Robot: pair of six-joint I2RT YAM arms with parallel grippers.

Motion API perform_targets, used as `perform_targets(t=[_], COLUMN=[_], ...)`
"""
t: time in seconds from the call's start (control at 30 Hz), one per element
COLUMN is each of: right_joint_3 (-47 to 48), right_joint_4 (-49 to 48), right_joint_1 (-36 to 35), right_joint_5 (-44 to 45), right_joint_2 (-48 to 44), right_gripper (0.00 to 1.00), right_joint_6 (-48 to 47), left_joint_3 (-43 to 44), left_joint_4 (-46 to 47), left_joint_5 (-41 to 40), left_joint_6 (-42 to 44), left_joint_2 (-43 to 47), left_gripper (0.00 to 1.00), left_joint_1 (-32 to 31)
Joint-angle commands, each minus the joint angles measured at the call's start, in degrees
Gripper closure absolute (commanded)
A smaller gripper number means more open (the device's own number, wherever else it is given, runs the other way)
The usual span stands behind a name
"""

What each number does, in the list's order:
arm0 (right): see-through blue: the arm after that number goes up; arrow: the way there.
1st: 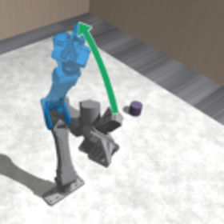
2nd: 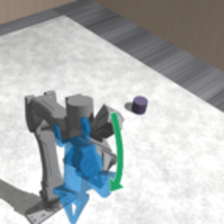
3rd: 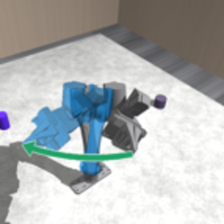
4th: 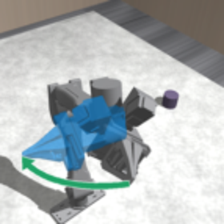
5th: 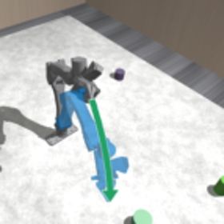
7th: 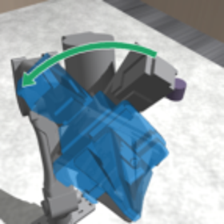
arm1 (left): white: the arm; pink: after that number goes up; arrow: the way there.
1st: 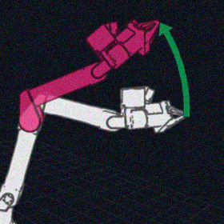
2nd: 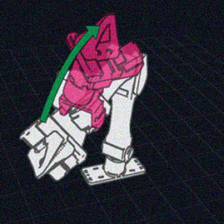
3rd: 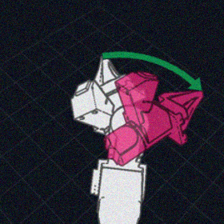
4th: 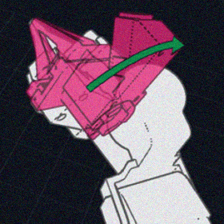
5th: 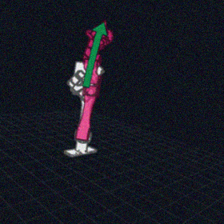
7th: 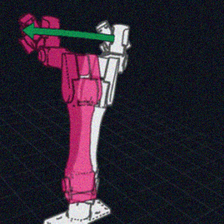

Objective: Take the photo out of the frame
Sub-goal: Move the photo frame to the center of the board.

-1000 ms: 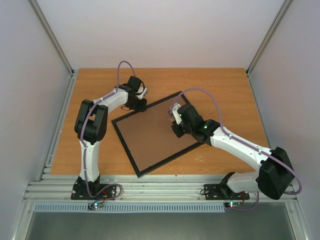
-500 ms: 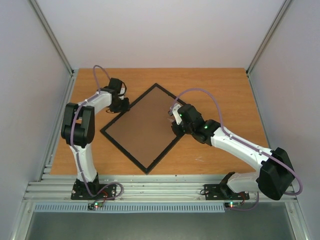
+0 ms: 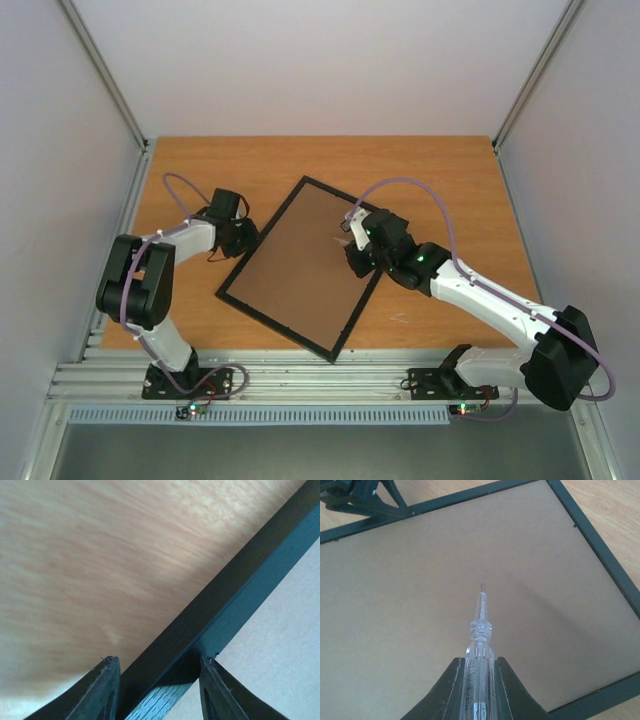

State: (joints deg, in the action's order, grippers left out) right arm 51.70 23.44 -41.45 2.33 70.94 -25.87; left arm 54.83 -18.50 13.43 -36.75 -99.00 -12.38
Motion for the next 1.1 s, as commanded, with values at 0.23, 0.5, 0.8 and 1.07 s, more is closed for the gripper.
perform_targets(t=[0.23, 0.5, 0.8, 1.07], right_joint_3=[-0.62, -0.12, 1.27, 1.50], right_joint_4=[0.05, -0.82, -4.10, -12.90], right_joint_1=[0.26, 0.18, -0.91, -5.05], right_joint_5=[-3.35, -5.81, -7.72, -6.28], right_joint_2=[-1.39, 0.23, 2.83, 4.85], right_gripper=[0.99, 0.99, 0.99, 0.99], right_joint_6=[1.96, 2.82, 4.27, 6.32], left_joint_3=[-10.42, -14.42, -18.13, -22.24], left_joint_4=[6.39, 9.25, 7.49, 20.92], left_joint_5=[0.75, 2.43, -1.39, 4.49], left_joint_6=[-17.53, -20.49, -22.48, -32.04], left_joint_2=[5.33, 11.16, 25.96, 35.07], left_gripper=[0.55, 0.55, 0.42, 0.27], left_joint_1=[-8.48, -11.82, -12.05, -12.59])
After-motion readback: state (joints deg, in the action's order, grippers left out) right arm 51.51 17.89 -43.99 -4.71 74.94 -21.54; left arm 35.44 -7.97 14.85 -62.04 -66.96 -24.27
